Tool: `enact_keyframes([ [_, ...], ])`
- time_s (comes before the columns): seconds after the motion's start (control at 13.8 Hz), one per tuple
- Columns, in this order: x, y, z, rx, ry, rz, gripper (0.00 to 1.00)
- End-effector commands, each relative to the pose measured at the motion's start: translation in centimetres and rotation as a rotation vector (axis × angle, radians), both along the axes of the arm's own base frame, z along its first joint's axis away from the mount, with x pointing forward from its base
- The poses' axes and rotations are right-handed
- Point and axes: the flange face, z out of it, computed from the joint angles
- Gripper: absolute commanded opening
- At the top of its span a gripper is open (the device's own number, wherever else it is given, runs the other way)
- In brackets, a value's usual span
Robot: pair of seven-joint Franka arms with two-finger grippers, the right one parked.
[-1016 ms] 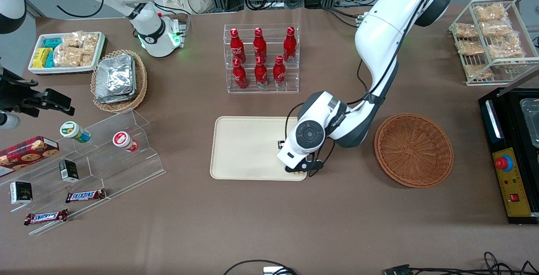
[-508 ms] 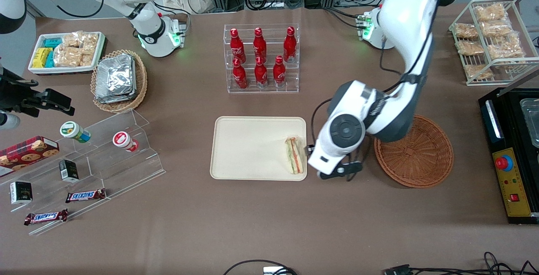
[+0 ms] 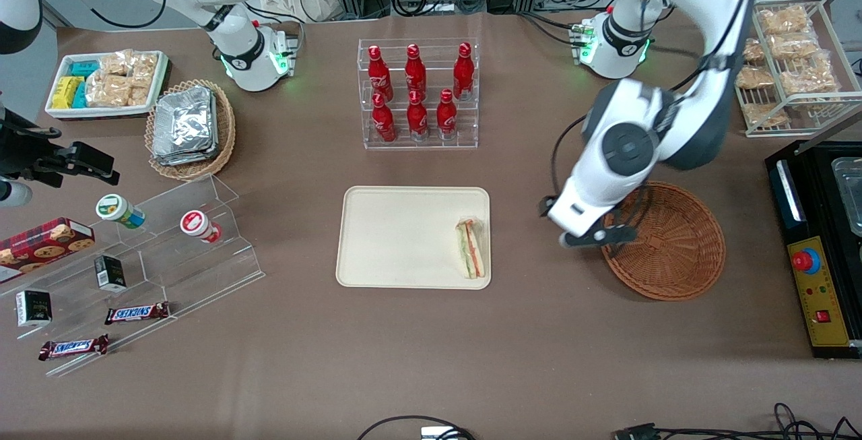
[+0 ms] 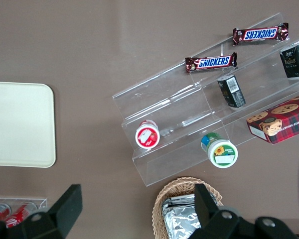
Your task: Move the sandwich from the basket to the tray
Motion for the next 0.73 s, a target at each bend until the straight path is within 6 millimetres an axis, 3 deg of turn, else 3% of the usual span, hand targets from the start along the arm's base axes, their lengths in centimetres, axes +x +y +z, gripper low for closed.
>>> enact_keyframes([
  [0.0,-0.3,6.5,2.9,-0.017,0.003,-0.026,1.0],
  [0.15,2.7,14.3,5.8,-0.006,-0.03,0.083,1.0],
  [0.22,3.9,17.0,8.0,-0.003,-0.062,0.108,1.0],
  [0.29,4.6,18.2,10.8,0.005,-0.085,0.079,1.0],
  [0.44,4.9,20.9,14.0,0.004,-0.064,0.069,1.0],
  [0.65,5.6,20.6,15.4,-0.039,-0.077,0.107,1.0],
])
